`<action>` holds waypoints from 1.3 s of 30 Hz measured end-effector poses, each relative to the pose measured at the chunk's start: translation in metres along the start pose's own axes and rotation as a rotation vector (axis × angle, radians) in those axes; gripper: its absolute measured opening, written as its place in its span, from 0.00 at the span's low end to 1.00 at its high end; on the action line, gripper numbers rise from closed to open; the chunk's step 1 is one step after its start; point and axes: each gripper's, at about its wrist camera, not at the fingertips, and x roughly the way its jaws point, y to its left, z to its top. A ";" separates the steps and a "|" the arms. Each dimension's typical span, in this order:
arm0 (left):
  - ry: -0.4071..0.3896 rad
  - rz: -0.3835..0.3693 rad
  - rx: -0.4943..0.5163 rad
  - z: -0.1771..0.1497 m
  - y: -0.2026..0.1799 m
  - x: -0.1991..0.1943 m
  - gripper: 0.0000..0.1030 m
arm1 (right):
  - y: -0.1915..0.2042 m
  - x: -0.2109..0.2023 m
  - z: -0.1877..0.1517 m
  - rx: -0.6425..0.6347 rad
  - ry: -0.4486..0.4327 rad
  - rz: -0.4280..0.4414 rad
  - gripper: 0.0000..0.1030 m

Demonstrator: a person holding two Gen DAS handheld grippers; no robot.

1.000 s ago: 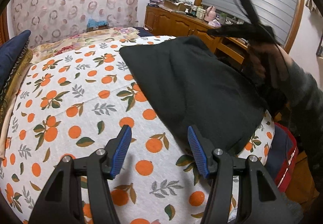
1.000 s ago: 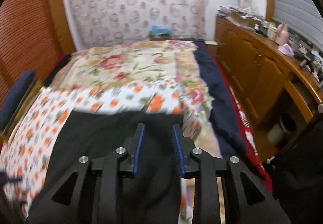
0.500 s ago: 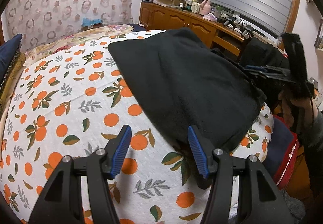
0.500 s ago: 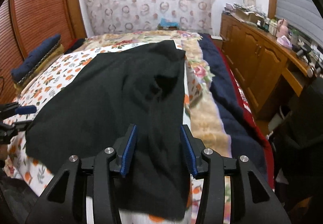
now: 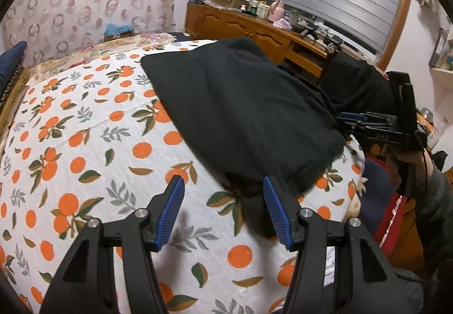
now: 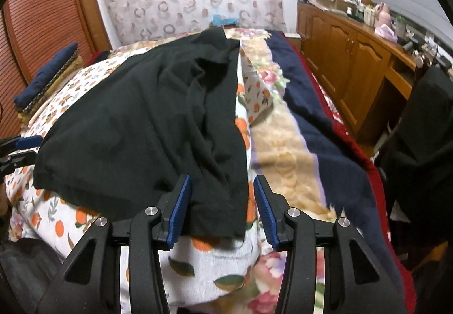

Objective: Fold small clothes
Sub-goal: 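Grasp the folded shirt edge with the left gripper and lift it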

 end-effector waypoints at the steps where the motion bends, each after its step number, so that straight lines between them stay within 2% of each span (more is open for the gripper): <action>1: 0.009 -0.010 -0.002 -0.001 -0.001 0.002 0.56 | 0.000 0.000 -0.001 0.001 0.003 0.001 0.45; 9: 0.065 -0.052 0.004 -0.009 -0.009 0.015 0.56 | 0.003 0.001 -0.004 0.012 -0.002 0.004 0.45; 12: 0.081 -0.081 -0.001 -0.012 -0.012 0.019 0.56 | 0.004 -0.001 -0.006 -0.002 -0.009 -0.009 0.42; 14: 0.073 -0.075 0.009 -0.011 -0.014 0.020 0.55 | 0.006 -0.003 -0.007 -0.007 -0.014 0.005 0.31; 15: 0.074 -0.077 0.013 -0.011 -0.015 0.020 0.50 | 0.007 -0.004 -0.007 -0.013 -0.017 0.001 0.29; 17: 0.076 -0.087 0.014 -0.011 -0.016 0.021 0.44 | 0.011 -0.005 -0.007 -0.025 -0.023 0.012 0.18; 18: 0.076 -0.094 0.014 -0.011 -0.016 0.021 0.37 | 0.013 -0.004 -0.008 -0.032 -0.020 0.021 0.16; 20: 0.082 -0.110 0.019 -0.010 -0.018 0.023 0.29 | 0.017 -0.004 -0.008 -0.057 -0.021 0.020 0.10; 23: 0.088 -0.119 0.027 -0.008 -0.019 0.025 0.18 | 0.017 -0.004 -0.006 -0.065 -0.021 0.034 0.07; 25: 0.066 -0.109 0.047 -0.005 -0.022 0.021 0.07 | 0.015 -0.010 -0.005 -0.052 -0.053 0.051 0.06; 26: 0.051 -0.109 0.048 -0.002 -0.023 0.018 0.05 | 0.015 -0.016 -0.004 -0.044 -0.079 0.066 0.06; 29: -0.010 -0.129 0.036 0.013 -0.020 0.003 0.04 | 0.012 -0.033 0.010 -0.025 -0.155 0.084 0.06; 33: -0.103 -0.130 -0.001 0.049 -0.007 -0.016 0.04 | 0.015 -0.050 0.049 -0.040 -0.248 0.110 0.05; 39: -0.160 -0.081 -0.051 0.107 0.034 -0.007 0.04 | 0.018 -0.026 0.120 -0.088 -0.313 0.116 0.05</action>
